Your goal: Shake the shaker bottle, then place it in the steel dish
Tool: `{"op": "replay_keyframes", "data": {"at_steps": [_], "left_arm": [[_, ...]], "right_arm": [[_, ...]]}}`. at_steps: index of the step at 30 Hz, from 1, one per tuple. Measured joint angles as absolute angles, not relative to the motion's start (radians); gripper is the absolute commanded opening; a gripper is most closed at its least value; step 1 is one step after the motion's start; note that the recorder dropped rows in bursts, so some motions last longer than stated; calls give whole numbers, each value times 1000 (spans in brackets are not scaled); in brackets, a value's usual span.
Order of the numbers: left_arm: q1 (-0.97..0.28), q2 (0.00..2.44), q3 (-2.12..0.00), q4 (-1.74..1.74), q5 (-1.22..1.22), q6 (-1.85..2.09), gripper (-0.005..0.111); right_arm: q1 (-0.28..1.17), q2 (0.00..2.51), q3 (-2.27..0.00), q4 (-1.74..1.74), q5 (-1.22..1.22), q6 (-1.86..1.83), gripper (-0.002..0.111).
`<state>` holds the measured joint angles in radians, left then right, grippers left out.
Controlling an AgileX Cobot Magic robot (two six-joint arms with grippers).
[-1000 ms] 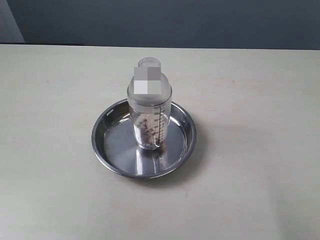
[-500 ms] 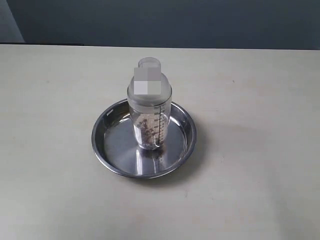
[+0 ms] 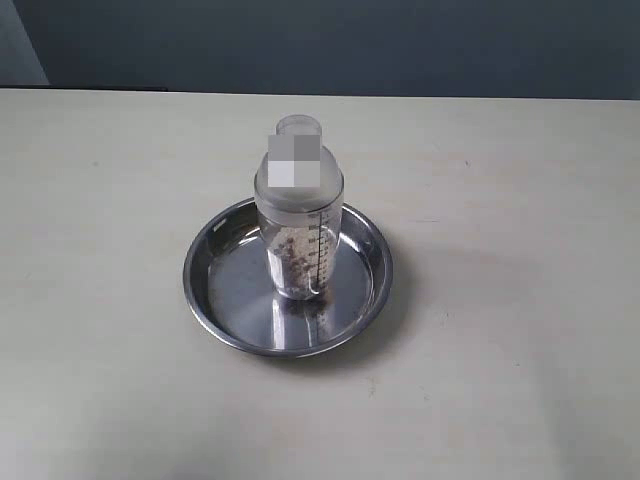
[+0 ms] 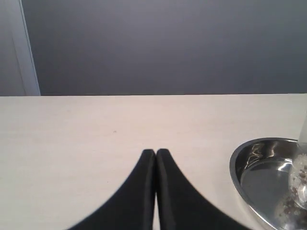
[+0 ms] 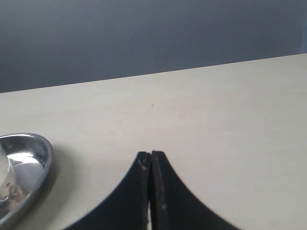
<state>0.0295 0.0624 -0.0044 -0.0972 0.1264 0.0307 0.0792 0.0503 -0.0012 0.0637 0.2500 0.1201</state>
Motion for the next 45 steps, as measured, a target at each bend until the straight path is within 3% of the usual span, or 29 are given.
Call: {"op": "replay_keyframes", "data": {"at_steps": [5,45], "left_arm": [[29,26,-4,-97,228,34,0],[29,6,-3,-97,186,45,0]], "right_arm": [[79,50,-1,64,250,120,-1],[79,50,-1,64,250,120,-1]]}}
